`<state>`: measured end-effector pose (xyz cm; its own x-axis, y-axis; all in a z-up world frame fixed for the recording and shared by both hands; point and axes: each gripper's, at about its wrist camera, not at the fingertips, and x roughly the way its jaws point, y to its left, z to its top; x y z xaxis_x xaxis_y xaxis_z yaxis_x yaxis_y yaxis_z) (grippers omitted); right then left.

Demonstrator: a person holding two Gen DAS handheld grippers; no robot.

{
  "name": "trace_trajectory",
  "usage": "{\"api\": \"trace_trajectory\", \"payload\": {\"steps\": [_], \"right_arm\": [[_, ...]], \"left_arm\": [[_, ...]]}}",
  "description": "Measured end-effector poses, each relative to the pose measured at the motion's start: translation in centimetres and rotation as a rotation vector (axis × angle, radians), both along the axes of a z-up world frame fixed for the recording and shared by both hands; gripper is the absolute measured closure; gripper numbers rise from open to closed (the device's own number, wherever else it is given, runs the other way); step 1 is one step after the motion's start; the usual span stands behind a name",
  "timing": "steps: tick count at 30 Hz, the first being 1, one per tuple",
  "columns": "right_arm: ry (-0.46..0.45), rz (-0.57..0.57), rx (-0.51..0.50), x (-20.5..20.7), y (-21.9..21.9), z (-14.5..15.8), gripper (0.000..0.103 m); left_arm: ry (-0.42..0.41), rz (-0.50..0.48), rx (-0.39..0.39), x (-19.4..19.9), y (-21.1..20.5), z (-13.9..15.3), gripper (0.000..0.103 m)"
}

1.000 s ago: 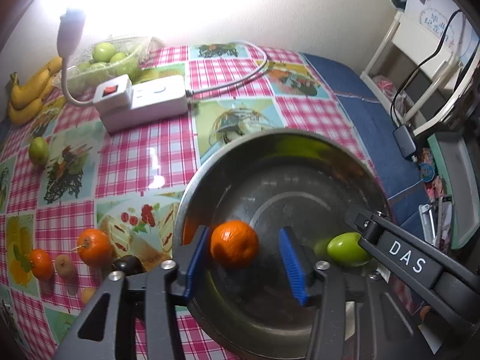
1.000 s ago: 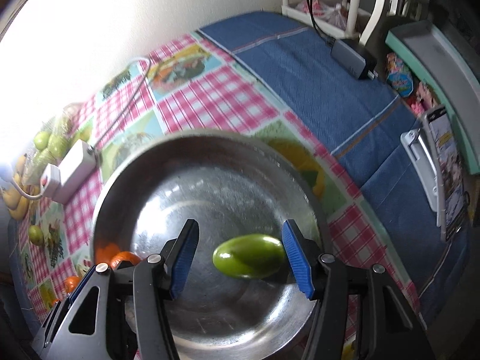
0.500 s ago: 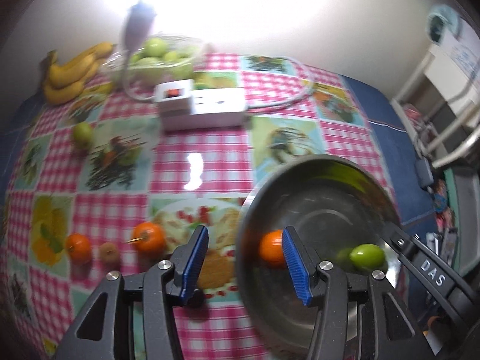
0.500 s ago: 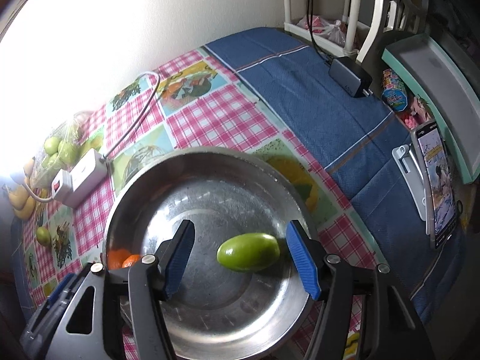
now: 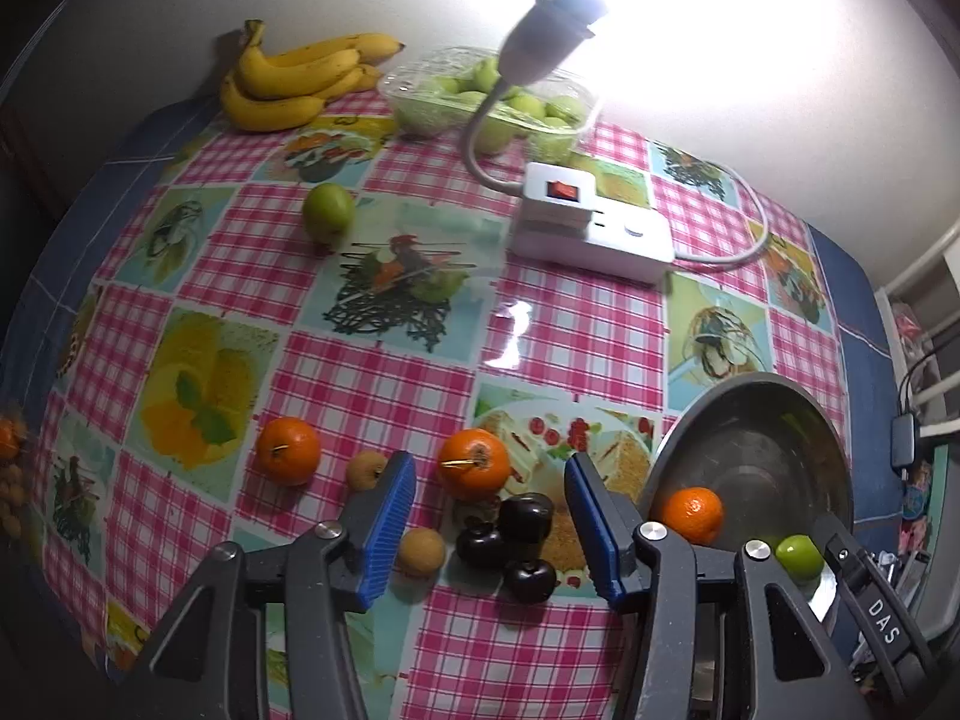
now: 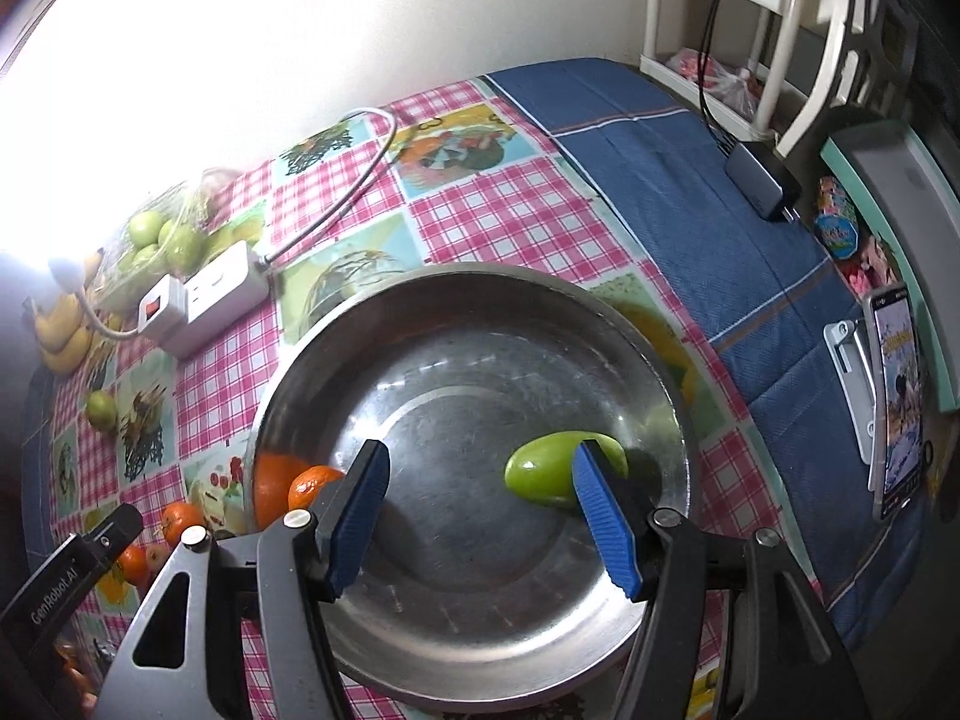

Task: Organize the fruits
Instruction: 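Withdraw both tools from the bowl back toward the fruit cluster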

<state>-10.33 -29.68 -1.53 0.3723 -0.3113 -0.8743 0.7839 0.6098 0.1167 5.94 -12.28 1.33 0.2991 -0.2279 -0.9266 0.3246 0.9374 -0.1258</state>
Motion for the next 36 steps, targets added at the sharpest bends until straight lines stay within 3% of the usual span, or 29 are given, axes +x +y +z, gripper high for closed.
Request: {"api": "trace_trajectory", "payload": {"steps": [3, 7, 11, 13, 16, 18, 21, 36], "right_arm": [[0.009, 0.013, 0.004, 0.3, 0.1, -0.4, 0.038], [0.034, 0.029, 0.001, 0.7, 0.2, -1.0, 0.025], [0.048, 0.036, 0.005, 0.9, 0.2, -1.5, 0.025], [0.058, 0.038, 0.008, 1.1, 0.1, -1.9, 0.014], [0.065, 0.043, 0.01, 1.1, 0.1, -2.2, 0.014], [0.066, 0.046, 0.013, 1.1, 0.0, -2.3, 0.013], [0.065, 0.047, 0.008, 1.2, 0.1, -2.3, 0.0], [0.048, 0.084, 0.0, 1.0, 1.2, -1.1, 0.0]], "left_arm": [[0.008, 0.012, 0.009, 0.1, 0.2, -0.1, 0.042], [0.023, 0.016, 0.035, 0.3, 0.1, -0.7, 0.027], [0.02, 0.018, 0.064, 0.2, 0.1, -1.2, 0.017], [0.021, 0.026, 0.079, 0.2, 0.2, -1.5, 0.012], [0.02, 0.046, 0.099, 0.4, 0.5, -1.9, 0.003], [0.017, 0.053, 0.102, 0.5, 0.6, -2.0, 0.002], [0.015, 0.063, 0.096, 0.6, 0.8, -2.1, 0.0], [0.03, 0.041, 0.073, 0.7, 1.3, -1.7, 0.0]]}}
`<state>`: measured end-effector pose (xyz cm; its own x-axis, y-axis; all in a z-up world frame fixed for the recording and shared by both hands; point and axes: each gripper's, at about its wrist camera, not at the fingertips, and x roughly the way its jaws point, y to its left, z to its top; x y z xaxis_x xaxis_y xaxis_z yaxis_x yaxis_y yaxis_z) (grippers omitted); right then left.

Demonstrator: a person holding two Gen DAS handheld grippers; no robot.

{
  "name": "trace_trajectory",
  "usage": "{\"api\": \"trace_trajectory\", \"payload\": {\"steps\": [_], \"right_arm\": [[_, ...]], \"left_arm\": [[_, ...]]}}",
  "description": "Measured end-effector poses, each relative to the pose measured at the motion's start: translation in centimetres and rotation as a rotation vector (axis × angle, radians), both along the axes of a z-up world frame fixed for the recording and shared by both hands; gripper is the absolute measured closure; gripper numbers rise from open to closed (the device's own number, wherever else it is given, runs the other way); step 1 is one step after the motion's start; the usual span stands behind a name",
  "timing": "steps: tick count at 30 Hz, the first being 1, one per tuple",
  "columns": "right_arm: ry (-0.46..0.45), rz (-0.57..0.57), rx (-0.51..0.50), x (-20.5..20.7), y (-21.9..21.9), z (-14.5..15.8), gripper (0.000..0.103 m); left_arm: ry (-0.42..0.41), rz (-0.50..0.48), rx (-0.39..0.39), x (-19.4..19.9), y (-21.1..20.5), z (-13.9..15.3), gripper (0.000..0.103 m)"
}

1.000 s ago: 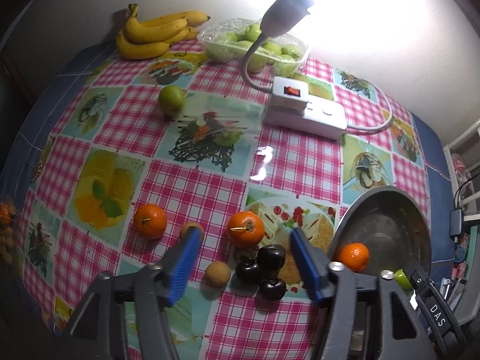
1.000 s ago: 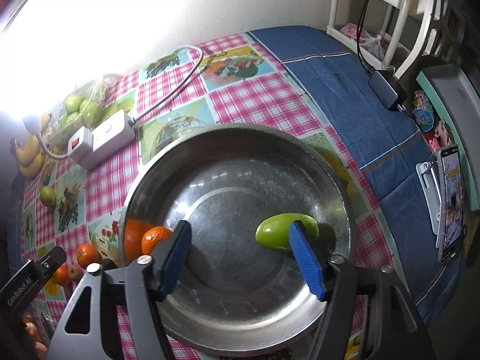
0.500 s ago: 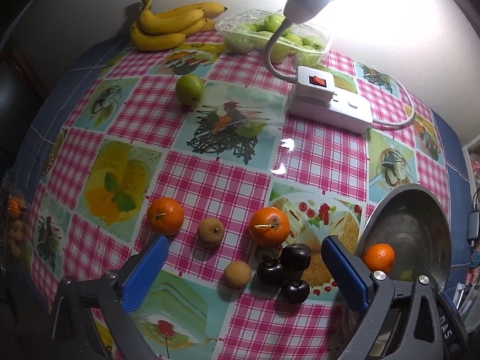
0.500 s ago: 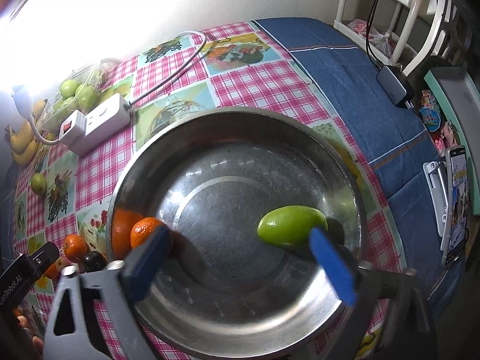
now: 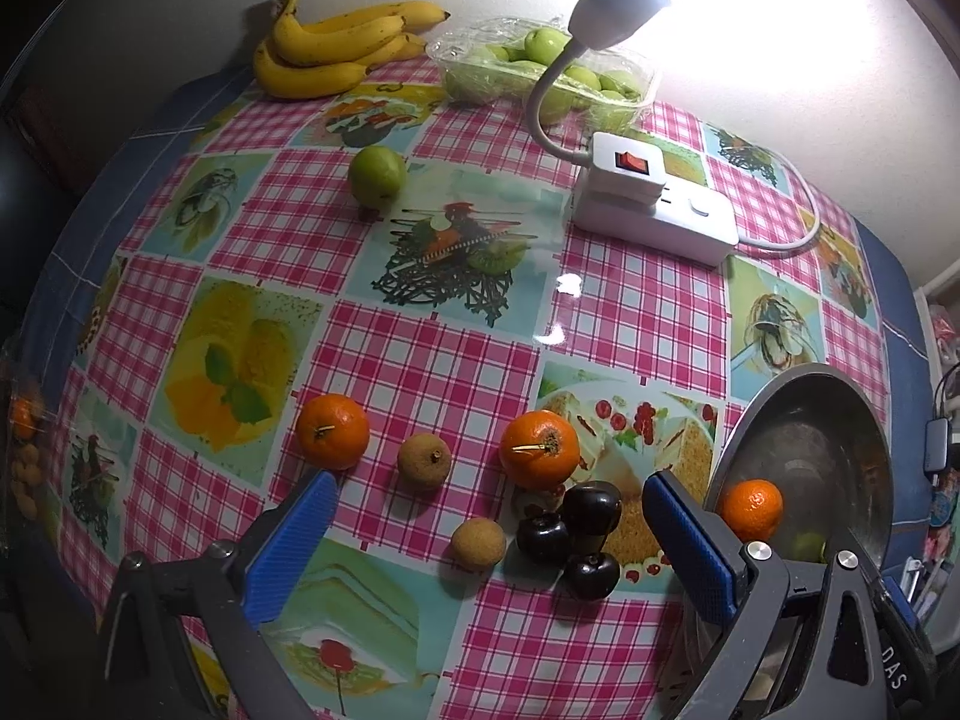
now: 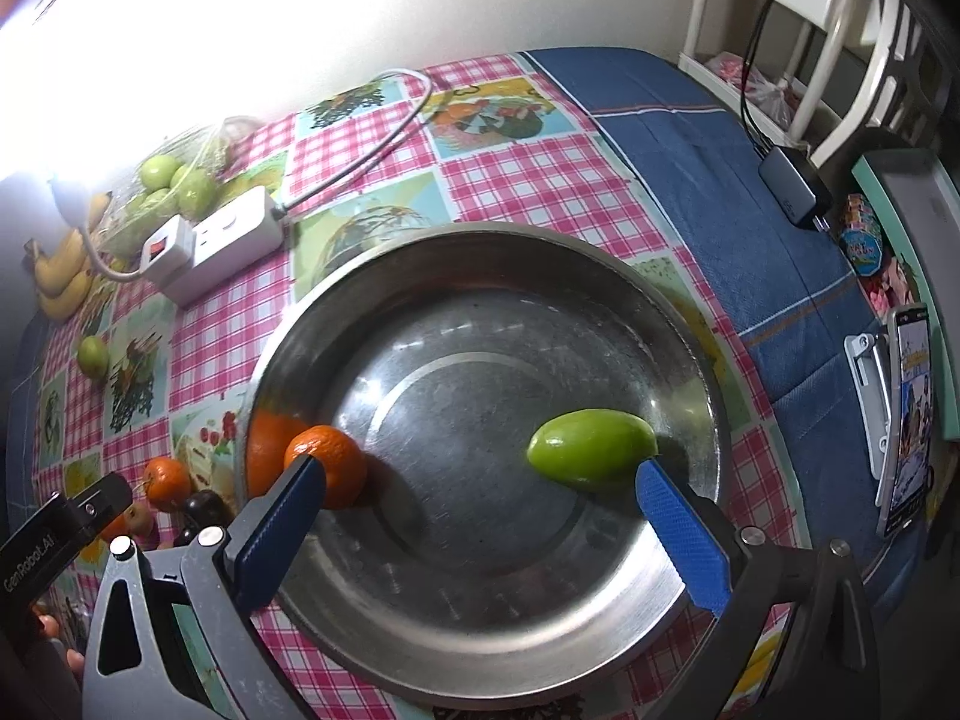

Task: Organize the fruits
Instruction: 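Withdraw both tools from the bowl back toward the fruit cluster, then grasp the stemmed tangerine with the right tool while the left tool grasps another tangerine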

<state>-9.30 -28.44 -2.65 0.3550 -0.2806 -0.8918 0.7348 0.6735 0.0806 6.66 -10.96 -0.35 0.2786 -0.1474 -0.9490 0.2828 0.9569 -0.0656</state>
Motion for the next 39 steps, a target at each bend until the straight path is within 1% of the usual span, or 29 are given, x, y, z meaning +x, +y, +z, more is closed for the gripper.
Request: {"api": "trace_trajectory", "payload": {"steps": [4, 6, 9, 14, 19, 23, 30, 34, 37, 39], "right_arm": [[-0.046, 0.033, 0.013, 0.1, 0.7, 0.4, 0.0], [-0.089, 0.045, 0.041, 0.3, 1.1, 0.6, 0.0], [-0.117, 0.067, 0.07, 0.8, 1.8, 0.7, 0.0], [-0.118, 0.127, 0.077, 2.3, 3.7, 0.7, 0.0], [-0.123, 0.197, 0.081, 3.9, 5.9, 0.8, 0.0], [-0.136, 0.258, 0.091, 5.2, 7.9, 0.8, 0.0], [-0.139, 0.336, 0.086, 7.6, 10.7, 0.8, 0.0], [-0.127, 0.365, 0.083, 8.8, 11.7, 0.4, 0.0], [-0.142, 0.385, 0.095, 9.7, 12.2, 0.0, 0.0], [-0.139, 0.393, 0.095, 10.2, 12.4, -0.2, 0.0]], "left_arm": [[-0.017, 0.004, -0.018, 0.3, 0.9, 0.7, 0.0], [-0.019, 0.017, -0.027, 0.7, 1.6, 1.0, 0.0], [-0.017, 0.04, -0.046, 1.3, 2.9, 1.2, 0.0], [-0.044, 0.104, -0.063, 2.4, 5.6, 1.6, 0.0], [-0.066, 0.159, -0.103, 3.5, 8.3, 1.9, 0.0], [-0.066, 0.202, -0.124, 4.3, 10.1, 1.8, 0.0], [-0.069, 0.266, -0.131, 5.4, 12.8, 1.4, 0.0], [-0.062, 0.288, -0.14, 5.8, 13.6, 1.0, 0.0], [-0.05, 0.286, -0.145, 6.1, 13.5, 0.6, 0.0], [-0.043, 0.287, -0.132, 6.2, 13.3, 0.3, 0.0]]}}
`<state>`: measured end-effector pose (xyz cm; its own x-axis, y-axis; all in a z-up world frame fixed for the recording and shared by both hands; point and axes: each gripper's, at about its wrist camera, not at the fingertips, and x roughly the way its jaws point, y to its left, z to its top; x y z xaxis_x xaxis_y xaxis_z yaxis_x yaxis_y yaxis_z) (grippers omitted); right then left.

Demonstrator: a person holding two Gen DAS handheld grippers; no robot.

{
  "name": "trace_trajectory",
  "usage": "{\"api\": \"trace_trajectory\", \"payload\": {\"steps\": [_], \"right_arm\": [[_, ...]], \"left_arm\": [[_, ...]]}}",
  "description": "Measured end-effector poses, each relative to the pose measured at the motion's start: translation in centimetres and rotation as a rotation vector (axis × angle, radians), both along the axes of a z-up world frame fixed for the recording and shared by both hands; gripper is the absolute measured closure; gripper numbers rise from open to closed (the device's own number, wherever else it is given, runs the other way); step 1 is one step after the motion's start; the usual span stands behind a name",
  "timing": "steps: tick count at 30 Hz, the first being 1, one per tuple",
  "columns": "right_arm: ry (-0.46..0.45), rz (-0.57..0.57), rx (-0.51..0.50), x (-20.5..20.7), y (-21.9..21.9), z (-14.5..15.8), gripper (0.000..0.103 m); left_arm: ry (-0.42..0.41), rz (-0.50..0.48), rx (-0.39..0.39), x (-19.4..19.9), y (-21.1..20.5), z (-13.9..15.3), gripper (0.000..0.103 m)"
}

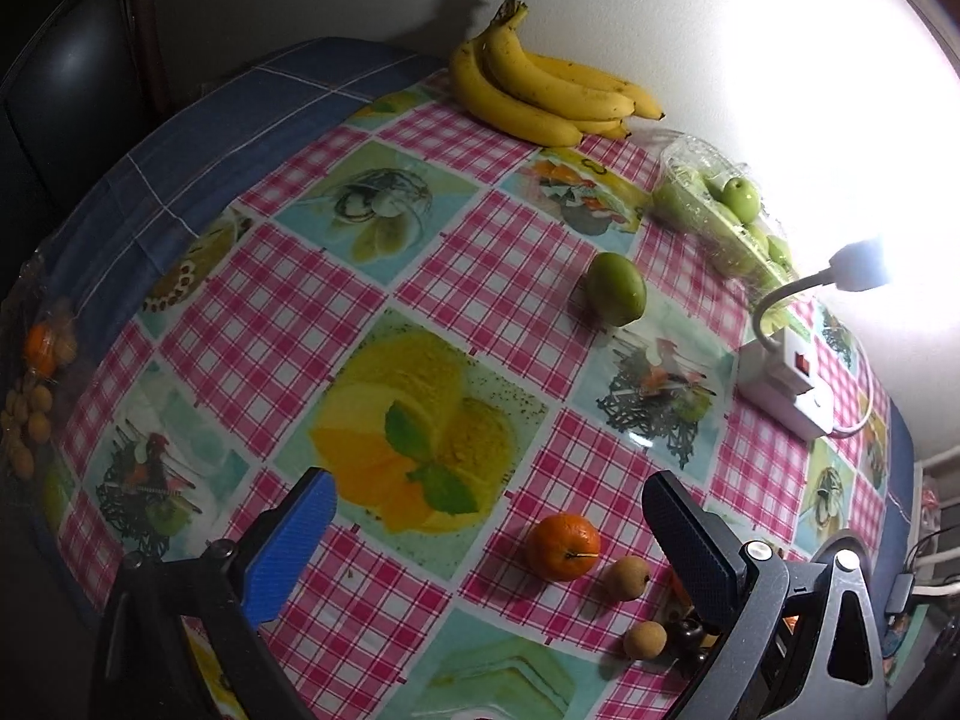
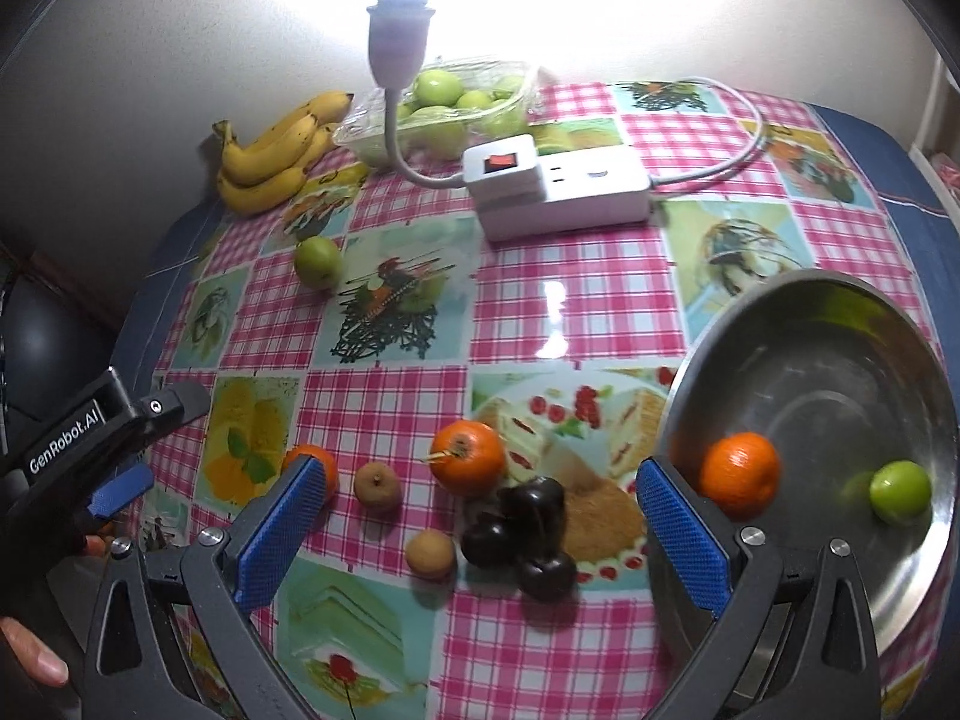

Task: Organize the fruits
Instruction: 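Grasp the stemmed tangerine with the right tool while the left tool grasps another tangerine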

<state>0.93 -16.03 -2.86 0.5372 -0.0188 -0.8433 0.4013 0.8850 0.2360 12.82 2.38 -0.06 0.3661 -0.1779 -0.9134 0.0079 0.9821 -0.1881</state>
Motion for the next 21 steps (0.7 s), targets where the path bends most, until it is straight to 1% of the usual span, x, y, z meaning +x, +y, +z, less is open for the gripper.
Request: {"api": "trace_trajectory", "payload": {"steps": [3, 11, 13, 14, 16, 18, 21], "right_arm": [[0.007, 0.025, -0.009, 0.9, 0.5, -0.4, 0.0], [0.045, 0.043, -0.038, 2.3, 0.9, -2.0, 0.0], [0.057, 0.045, -0.046, 2.6, 1.0, -2.3, 0.002], [0.06, 0.047, -0.047, 2.7, 1.0, -2.5, 0.004], [0.064, 0.054, -0.048, 2.9, 1.0, -2.7, 0.018], [0.07, 0.057, -0.051, 3.0, 1.0, -3.0, 0.025], [0.078, 0.06, -0.052, 3.2, 1.0, -3.3, 0.036]], "left_arm": [[0.025, -0.013, 0.011, 0.2, -0.3, -0.8, 0.0], [0.112, -0.015, -0.034, 0.5, -1.0, -3.0, 0.001], [0.122, -0.023, -0.042, 0.5, -1.3, -3.4, 0.006], [0.126, -0.028, -0.045, 0.5, -1.4, -3.5, 0.007], [0.139, -0.033, -0.055, 0.5, -1.7, -3.9, 0.013], [0.155, -0.036, -0.072, 0.6, -1.9, -4.2, 0.017], [0.181, -0.043, -0.09, 0.7, -2.3, -4.7, 0.028]]}}
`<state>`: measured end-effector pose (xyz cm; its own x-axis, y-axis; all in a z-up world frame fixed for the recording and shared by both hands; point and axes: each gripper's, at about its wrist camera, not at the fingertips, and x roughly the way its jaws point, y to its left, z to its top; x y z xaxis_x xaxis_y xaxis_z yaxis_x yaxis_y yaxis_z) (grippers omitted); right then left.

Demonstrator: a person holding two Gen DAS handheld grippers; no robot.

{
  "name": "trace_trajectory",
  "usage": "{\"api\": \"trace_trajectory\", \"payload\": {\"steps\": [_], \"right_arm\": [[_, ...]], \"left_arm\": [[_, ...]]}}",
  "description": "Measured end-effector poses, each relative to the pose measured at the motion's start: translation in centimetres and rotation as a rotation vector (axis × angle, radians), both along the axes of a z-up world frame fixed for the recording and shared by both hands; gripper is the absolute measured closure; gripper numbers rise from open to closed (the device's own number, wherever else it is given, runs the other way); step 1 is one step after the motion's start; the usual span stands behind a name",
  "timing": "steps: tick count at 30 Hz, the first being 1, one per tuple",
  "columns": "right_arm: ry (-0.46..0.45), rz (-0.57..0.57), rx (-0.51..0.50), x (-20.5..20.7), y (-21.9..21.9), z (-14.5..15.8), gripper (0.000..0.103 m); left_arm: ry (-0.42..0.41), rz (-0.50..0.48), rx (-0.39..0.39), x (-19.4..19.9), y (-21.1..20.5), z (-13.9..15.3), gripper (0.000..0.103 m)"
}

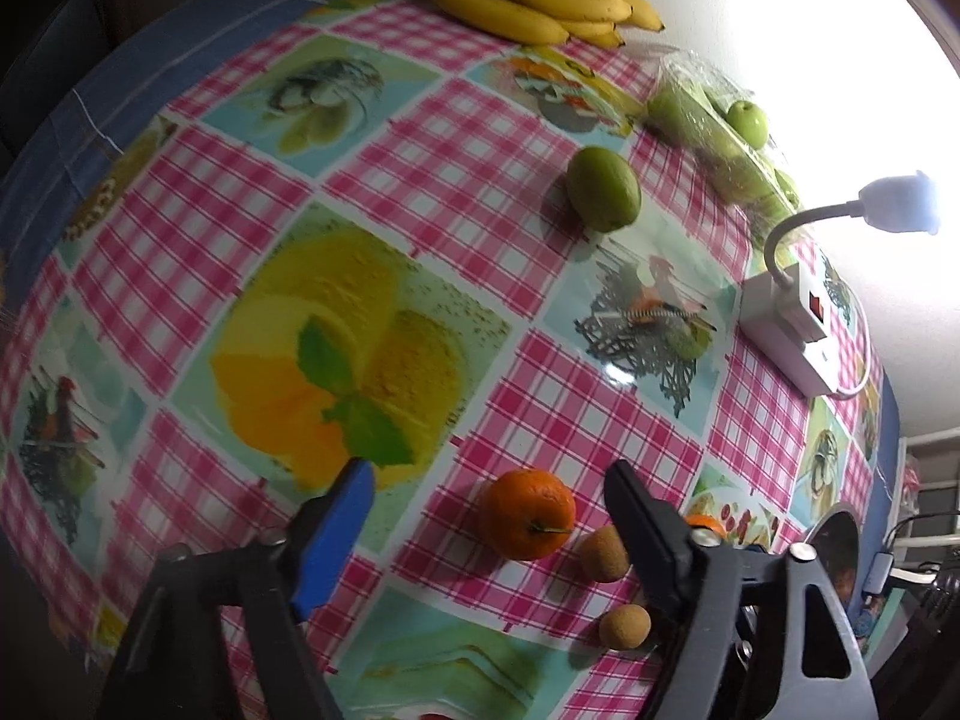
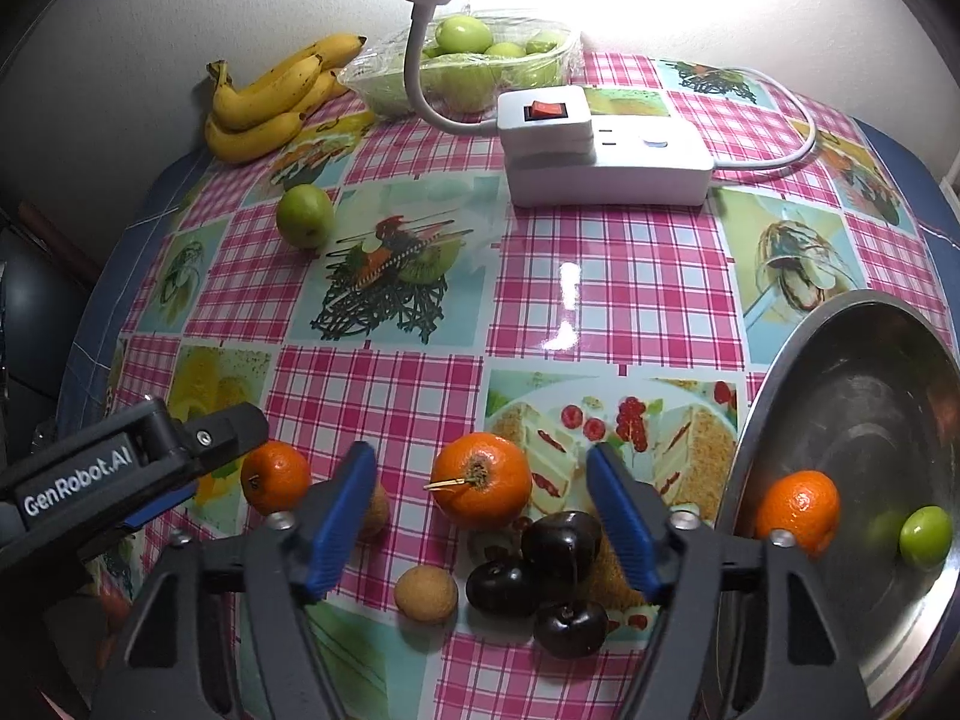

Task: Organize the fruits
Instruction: 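Grasp the stemmed tangerine with the right tool while the left tool grasps another tangerine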

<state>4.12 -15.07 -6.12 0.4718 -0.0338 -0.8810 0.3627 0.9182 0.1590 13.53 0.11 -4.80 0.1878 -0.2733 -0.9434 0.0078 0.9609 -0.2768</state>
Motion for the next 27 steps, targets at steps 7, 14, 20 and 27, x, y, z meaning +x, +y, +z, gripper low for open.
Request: {"api": "trace_trajectory", "payload": {"steps": [7, 14, 20, 27], "right_arm": [[0.02, 0.011, 0.011, 0.5, 0.3, -0.7, 0.055], [0.024, 0.004, 0.016, 0.6, 0.2, -0.8, 0.062], [0.028, -0.001, 0.021, 0.6, 0.1, -0.9, 0.064], [0.032, -0.002, 0.02, 0.5, 0.1, -0.8, 0.064]], "left_arm": [[0.037, -0.022, -0.025, 0.0, -1.0, -0.9, 0.042], [0.047, -0.033, -0.026, -0.1, -1.4, -1.2, 0.056], [0.045, -0.042, -0.03, -0.1, -1.8, -1.3, 0.063], [0.032, -0.044, -0.03, 0.0, -1.7, -1.1, 0.064]]}}
